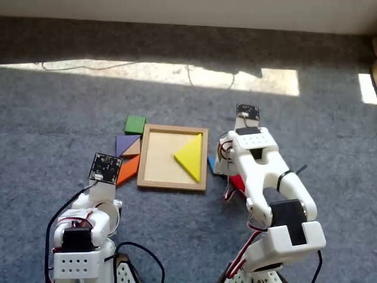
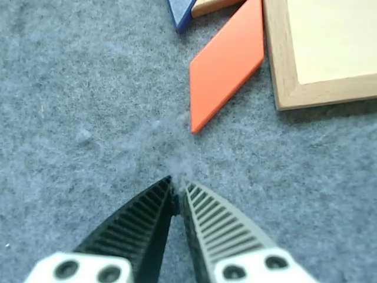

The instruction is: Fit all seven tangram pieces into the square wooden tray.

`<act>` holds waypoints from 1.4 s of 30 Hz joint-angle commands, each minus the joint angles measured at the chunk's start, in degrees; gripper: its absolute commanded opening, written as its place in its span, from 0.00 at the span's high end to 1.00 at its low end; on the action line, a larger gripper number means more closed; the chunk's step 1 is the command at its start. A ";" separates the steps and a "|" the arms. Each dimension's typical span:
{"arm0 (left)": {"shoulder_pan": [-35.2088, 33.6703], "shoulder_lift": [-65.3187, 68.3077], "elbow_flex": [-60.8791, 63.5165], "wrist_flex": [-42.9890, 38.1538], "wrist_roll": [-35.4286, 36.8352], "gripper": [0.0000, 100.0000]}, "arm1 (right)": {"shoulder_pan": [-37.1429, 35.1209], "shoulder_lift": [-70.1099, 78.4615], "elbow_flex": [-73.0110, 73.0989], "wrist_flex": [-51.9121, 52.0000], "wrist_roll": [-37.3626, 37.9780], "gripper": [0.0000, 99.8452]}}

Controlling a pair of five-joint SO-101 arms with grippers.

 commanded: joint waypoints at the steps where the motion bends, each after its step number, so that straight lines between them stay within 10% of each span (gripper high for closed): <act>1: -0.31 -1.98 1.10 0.18 -0.35 0.99 | 1.10 -0.66 -2.59 -1.27 -0.18 0.69; 12: -0.31 -1.98 1.10 0.18 -0.35 0.99 | 1.19 -0.66 -2.51 -0.92 0.09 0.72; 36: -0.31 -1.98 1.10 0.18 -0.35 0.99 | 0.75 -24.48 1.10 3.74 25.41 0.81; 42: -0.31 -1.98 1.10 0.18 -0.35 0.99 | 0.84 -23.69 3.56 10.77 33.49 0.64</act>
